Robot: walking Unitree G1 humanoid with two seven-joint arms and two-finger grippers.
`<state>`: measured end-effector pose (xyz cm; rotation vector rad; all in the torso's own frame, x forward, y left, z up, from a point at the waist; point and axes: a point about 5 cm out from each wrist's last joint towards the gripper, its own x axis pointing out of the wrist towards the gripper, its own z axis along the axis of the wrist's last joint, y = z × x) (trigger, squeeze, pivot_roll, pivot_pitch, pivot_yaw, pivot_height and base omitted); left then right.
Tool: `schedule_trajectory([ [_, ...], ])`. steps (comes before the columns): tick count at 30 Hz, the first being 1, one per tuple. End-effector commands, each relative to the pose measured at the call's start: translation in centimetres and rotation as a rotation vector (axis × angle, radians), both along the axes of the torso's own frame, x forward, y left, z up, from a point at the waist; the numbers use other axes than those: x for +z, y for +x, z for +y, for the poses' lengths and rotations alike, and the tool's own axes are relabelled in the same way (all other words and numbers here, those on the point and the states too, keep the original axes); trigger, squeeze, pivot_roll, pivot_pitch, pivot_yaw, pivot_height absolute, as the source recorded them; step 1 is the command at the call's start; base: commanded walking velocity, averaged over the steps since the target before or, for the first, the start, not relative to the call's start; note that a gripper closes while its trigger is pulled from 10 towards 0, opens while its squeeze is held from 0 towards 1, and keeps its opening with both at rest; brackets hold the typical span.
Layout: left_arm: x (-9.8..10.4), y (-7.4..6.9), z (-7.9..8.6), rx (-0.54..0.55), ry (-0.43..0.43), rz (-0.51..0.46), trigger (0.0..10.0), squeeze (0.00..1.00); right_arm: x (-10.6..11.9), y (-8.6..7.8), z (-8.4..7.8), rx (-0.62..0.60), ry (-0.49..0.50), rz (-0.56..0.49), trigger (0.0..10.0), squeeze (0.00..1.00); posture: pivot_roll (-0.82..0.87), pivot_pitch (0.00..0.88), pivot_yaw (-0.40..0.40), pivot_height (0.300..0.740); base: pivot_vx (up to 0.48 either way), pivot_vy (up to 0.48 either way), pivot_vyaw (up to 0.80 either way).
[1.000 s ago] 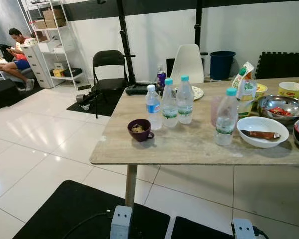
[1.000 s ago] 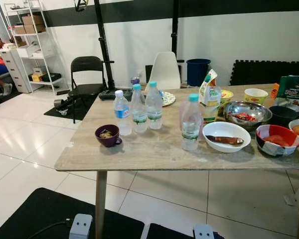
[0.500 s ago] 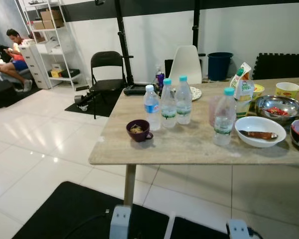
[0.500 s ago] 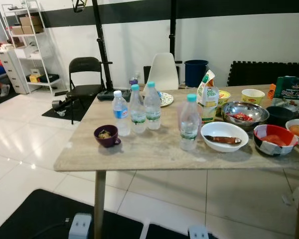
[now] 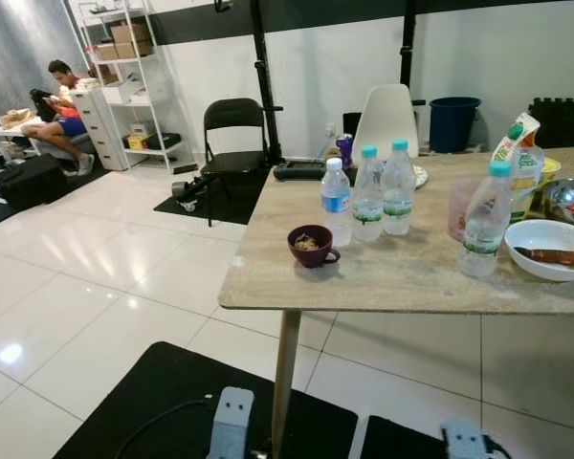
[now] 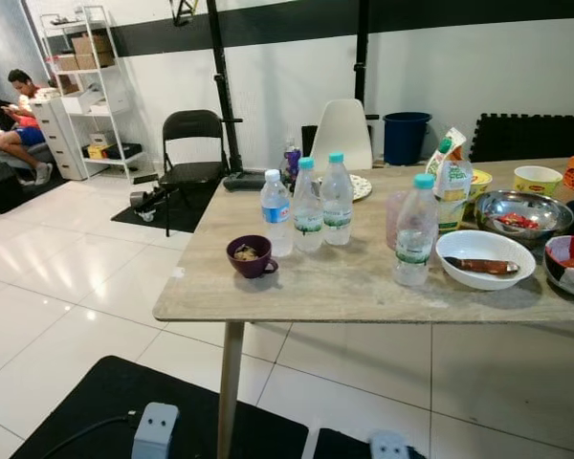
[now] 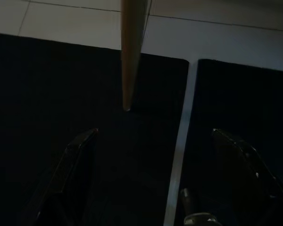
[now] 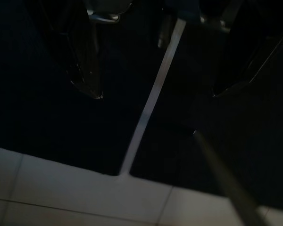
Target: Restocking fridge
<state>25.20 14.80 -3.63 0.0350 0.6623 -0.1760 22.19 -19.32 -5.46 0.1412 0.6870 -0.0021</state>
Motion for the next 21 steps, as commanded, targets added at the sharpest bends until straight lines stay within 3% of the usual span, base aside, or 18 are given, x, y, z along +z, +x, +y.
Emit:
schedule_trajectory([
  [1, -0.3, -0.3, 0.8, 0.018, 0.04, 0.027, 10.0, 0.0, -0.3, -0.5, 0.0, 0.001, -0.008, 0.021, 10.0, 0.0, -0.02, 0.033, 0.093, 0.74, 0.0, 0.0, 0.0],
  [5, -0.2, -0.3, 0.4, 0.077, -0.011, -0.003, 10.0, 0.0, 0.0, -0.1, -0.2, -0.001, -0.013, 0.002, 10.0, 0.0, -0.03, 0.035, 0.094, 0.74, 0.0, 0.0, 0.0],
  [16, -1.1, -1.8, -1.1, 0.046, -0.025, 0.015, 10.0, 0.0, -0.3, -0.5, 0.3, -0.003, 0.0, 0.008, 10.0, 0.0, -0.03, 0.05, 0.078, 0.74, 0.0, 0.0, 0.0],
  [21, -1.2, -2.0, -0.9, 0.046, -0.003, 0.023, 10.0, 0.0, -0.3, -0.4, 0.8, -0.003, 0.008, 0.005, 10.0, 0.0, -0.03, 0.056, 0.088, 0.74, 0.0, -0.477, 0.0],
])
